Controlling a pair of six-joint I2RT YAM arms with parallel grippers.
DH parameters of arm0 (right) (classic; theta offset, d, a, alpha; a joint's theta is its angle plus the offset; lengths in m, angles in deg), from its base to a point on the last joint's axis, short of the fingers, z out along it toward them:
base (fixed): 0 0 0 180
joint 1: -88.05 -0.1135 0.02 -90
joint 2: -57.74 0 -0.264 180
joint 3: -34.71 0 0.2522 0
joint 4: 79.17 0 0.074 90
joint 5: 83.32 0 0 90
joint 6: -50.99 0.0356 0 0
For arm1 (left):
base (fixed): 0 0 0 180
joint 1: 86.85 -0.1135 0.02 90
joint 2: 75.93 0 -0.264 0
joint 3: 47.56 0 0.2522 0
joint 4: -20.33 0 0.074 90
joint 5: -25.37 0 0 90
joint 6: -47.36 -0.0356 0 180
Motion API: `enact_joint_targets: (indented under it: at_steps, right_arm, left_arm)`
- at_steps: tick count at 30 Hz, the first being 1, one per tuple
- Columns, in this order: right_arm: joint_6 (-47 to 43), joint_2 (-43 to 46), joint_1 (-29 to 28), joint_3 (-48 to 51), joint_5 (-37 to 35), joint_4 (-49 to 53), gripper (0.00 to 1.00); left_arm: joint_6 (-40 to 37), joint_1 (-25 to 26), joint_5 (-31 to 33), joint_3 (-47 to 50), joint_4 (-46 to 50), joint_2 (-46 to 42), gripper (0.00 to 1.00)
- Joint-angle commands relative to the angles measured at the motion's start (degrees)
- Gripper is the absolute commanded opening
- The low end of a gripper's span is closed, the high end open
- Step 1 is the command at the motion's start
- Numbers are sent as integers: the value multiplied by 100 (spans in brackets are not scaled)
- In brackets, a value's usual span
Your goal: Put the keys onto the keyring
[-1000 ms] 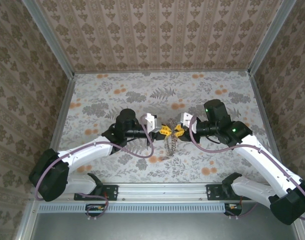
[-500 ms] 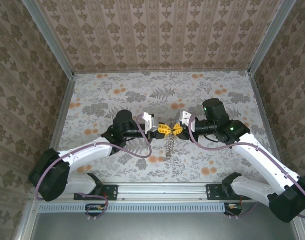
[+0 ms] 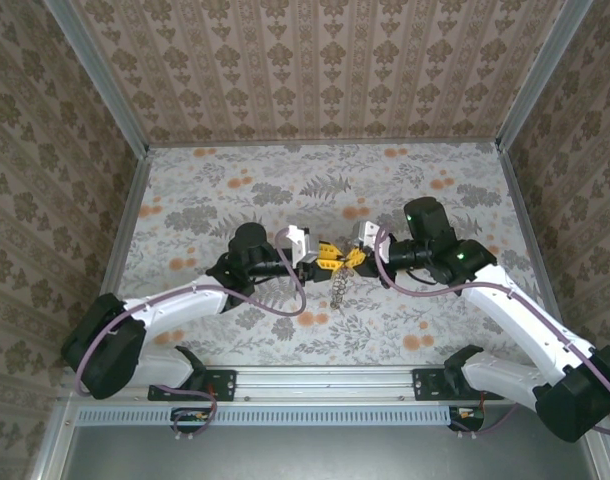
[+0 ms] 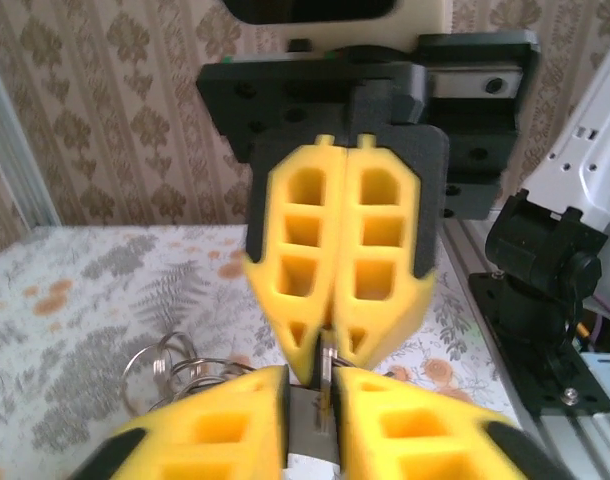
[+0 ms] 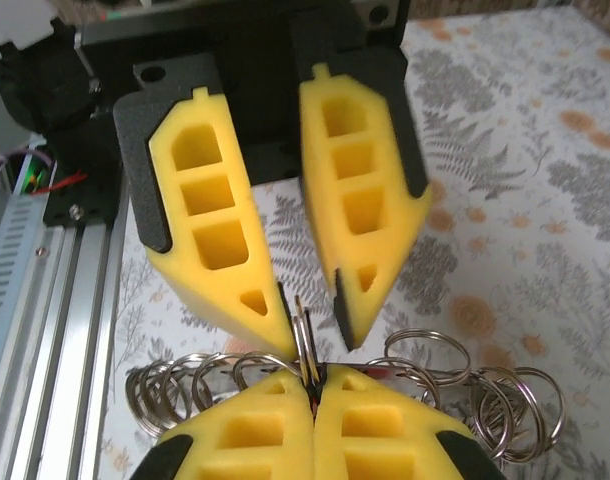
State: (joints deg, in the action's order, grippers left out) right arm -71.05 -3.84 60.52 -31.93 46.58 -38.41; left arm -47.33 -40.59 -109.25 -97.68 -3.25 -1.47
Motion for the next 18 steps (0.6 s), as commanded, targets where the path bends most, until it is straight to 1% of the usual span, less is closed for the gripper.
enact_joint_targets:
  at_steps: [1,4,9,13,17,18]
  right_arm:
    - [-539,-88,-119,-354,-358,592,0]
    - [-735,-180,-230,-531,-671,842,0]
    - [-805,-296,-375,-631,-921,883,0]
    - [-761,-328,-454,-652,-934,799,0]
    - [-673,-317,-464,-647,-892,676,0]
    - [-664,-319,-464,-653,-875,666,0]
  left_arm:
    - [-663,62,91,-477,1372,-254,28]
    - [-1218,67,-3,-935,2543,-200,28]
    - [-1286,102,-70,-1079,2760,-56,28]
    - [-1426,226,64,-1126,2944,0,24]
    - [-1684,318,191,-1253,3338,20,22]
    - [-1721,316,191,-1280,3414,25,18]
